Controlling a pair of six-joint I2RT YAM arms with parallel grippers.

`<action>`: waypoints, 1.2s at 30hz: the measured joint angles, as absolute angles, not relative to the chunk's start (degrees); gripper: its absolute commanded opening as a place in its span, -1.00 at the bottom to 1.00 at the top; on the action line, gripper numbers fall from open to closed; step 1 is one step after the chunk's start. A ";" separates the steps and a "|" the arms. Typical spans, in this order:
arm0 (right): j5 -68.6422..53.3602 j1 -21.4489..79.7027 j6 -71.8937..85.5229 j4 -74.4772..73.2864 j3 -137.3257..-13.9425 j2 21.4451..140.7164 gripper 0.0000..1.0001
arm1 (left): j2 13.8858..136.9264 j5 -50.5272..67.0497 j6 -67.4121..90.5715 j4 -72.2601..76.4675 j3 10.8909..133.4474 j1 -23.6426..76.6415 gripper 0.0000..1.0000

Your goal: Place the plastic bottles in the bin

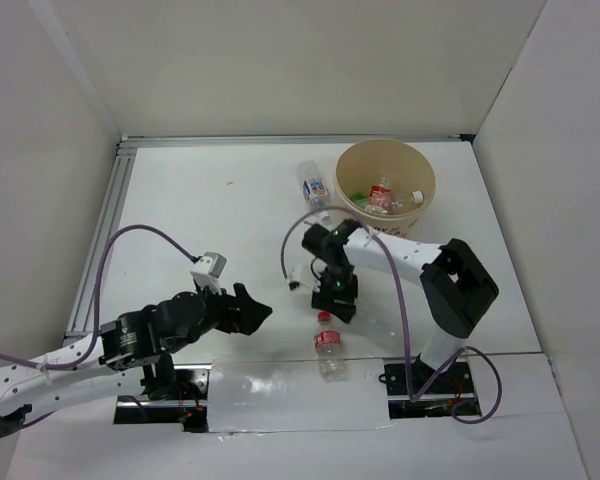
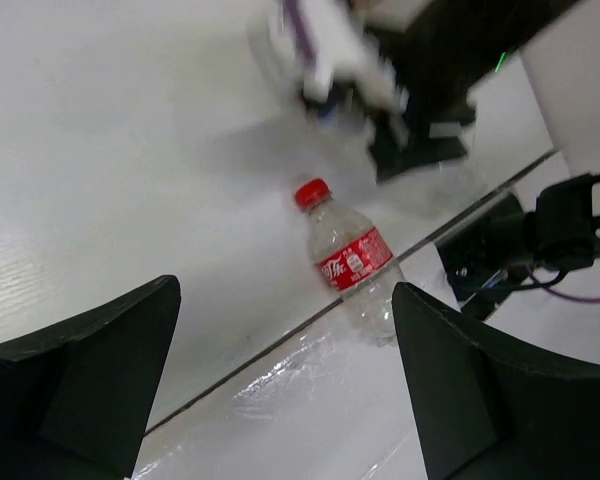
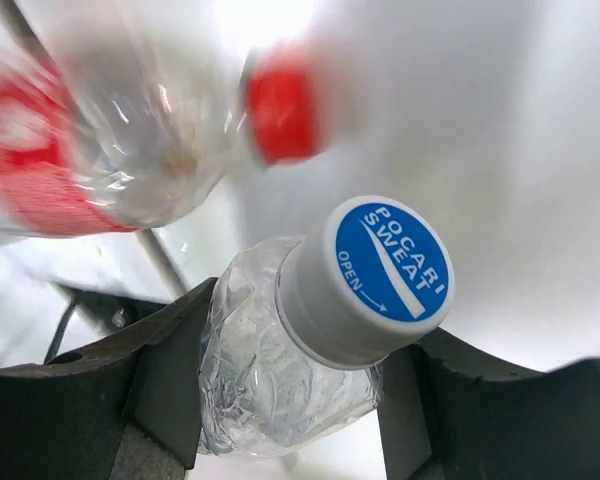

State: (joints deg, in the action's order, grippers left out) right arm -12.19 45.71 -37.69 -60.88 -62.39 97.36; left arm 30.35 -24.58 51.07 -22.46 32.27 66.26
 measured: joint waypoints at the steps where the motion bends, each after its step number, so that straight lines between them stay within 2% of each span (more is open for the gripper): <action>1: -14.00 44.82 -38.81 -61.84 -67.00 97.36 -0.81 | 30.72 -23.38 50.63 -21.78 31.77 66.26 0.99; 7: -23.57 40.56 -43.57 -67.59 -98.06 98.98 -0.86 | 35.14 -18.06 48.29 -17.91 30.06 66.26 0.99; 14: -31.22 37.41 -41.23 -70.22 -124.03 102.59 -0.86 | 41.17 -15.75 47.90 -14.44 29.63 66.26 0.99; 19: -31.14 30.20 -34.92 -61.56 -128.79 100.79 -0.89 | 51.09 -14.20 46.33 -13.15 32.58 66.94 0.99; 25: -23.11 19.53 -32.21 -48.34 -121.71 94.78 -0.86 | 59.79 -14.28 45.76 -12.12 37.93 68.49 0.99; 26: -22.44 18.09 -32.18 -47.44 -120.84 94.39 -0.80 | 61.01 -14.37 45.82 -11.92 38.92 68.71 0.99; 27: -21.87 16.51 -32.18 -46.68 -119.77 94.13 -0.65 | 62.26 -14.59 45.87 -11.90 39.99 68.84 0.99; 28: -21.43 15.18 -32.18 -46.37 -118.58 94.02 0.16 | 63.55 -14.70 45.89 -11.88 41.06 68.97 0.99; 29: -21.12 14.02 -32.21 -46.30 -117.47 94.02 0.60 | 64.95 -14.76 46.02 -11.84 42.11 69.12 0.99; 30: -20.80 12.91 -32.01 -46.46 -115.92 94.02 0.91 | 66.57 -14.87 46.44 -11.97 43.44 69.36 0.99; 31: -20.45 12.19 -31.73 -46.81 -114.61 94.08 1.00 | 68.27 -14.85 46.57 -11.94 44.64 69.69 0.99; 36: -22.90 9.43 -30.22 -47.37 -106.54 93.32 1.00 | 78.67 -15.03 48.71 -14.98 51.96 71.79 0.99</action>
State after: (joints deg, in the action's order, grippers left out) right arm -22.90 9.43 -30.22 -47.37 -106.54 93.32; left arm 78.67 -15.03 48.71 -14.98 51.96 71.79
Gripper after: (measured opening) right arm 0.998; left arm 0.995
